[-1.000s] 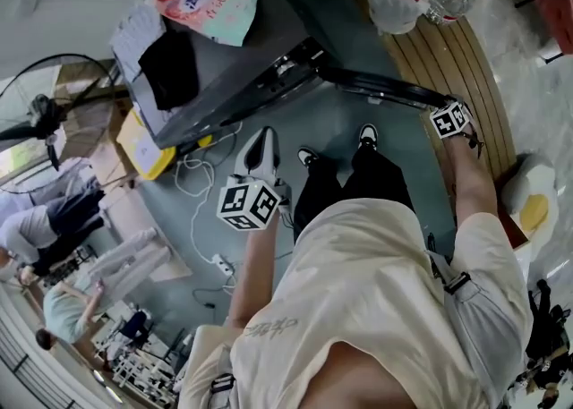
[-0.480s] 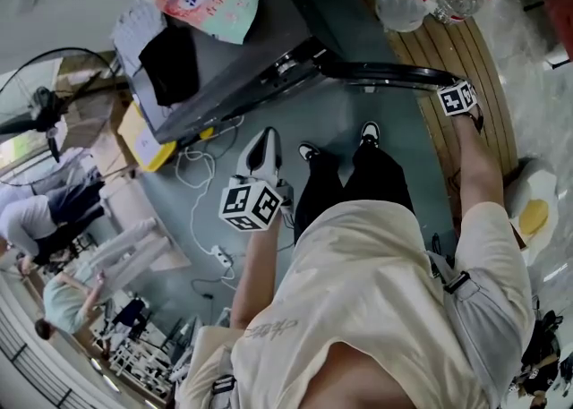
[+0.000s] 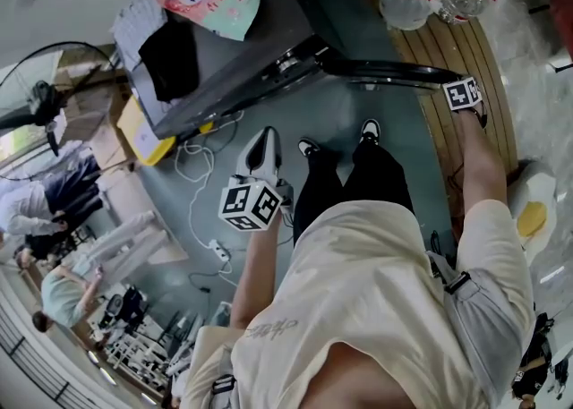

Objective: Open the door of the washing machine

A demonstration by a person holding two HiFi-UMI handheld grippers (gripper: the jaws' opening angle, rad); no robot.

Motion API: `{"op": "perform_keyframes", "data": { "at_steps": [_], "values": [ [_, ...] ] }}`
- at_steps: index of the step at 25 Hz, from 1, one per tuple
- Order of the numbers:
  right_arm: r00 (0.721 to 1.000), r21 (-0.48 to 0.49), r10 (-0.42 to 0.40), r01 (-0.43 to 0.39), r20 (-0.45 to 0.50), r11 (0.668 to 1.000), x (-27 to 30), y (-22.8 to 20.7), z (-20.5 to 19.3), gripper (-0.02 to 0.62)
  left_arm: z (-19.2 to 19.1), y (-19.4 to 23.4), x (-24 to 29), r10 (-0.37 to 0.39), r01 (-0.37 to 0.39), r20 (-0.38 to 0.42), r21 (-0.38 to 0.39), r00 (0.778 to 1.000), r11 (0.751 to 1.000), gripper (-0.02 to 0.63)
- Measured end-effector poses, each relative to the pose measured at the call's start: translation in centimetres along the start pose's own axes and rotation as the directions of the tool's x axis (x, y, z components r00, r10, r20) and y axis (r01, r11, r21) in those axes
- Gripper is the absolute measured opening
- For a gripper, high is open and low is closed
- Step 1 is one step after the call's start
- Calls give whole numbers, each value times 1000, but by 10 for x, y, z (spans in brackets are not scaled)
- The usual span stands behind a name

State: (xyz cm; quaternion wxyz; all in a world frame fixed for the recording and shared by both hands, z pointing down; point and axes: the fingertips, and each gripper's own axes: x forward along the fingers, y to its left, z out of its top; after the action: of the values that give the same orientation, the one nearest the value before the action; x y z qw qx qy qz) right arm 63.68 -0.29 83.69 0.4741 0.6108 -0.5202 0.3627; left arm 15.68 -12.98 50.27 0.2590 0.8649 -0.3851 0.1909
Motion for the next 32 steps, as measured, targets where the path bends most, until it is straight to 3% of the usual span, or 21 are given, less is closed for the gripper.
{"op": "perform_keyframes", "data": {
  "at_steps": [13,18,22,25,27,32],
  "values": [
    [996,8,-13,12,91,1000,-43,19,-6,26,-10,0,-11,-55,55,25,5,998,998,17],
    [996,26,3,-6,90,1000,-72,47,-31,8,-14,1,-32,-68,62,59,101,996,993,17],
    [982,30,36,-42,183,999,-108,88,-24,2,-22,17,-58,-69,60,85,111,994,992,17],
    [966,36,90,-101,244,994,-143,131,-18,2,-27,34,-83,-55,43,103,112,993,993,17],
    [947,43,132,-150,292,988,-167,159,-11,2,-30,42,-99,-46,27,113,159,993,987,17],
    [874,-8,236,-256,425,967,-233,231,20,2,-37,59,-134,-50,13,140,257,989,966,17]
  ]
}}
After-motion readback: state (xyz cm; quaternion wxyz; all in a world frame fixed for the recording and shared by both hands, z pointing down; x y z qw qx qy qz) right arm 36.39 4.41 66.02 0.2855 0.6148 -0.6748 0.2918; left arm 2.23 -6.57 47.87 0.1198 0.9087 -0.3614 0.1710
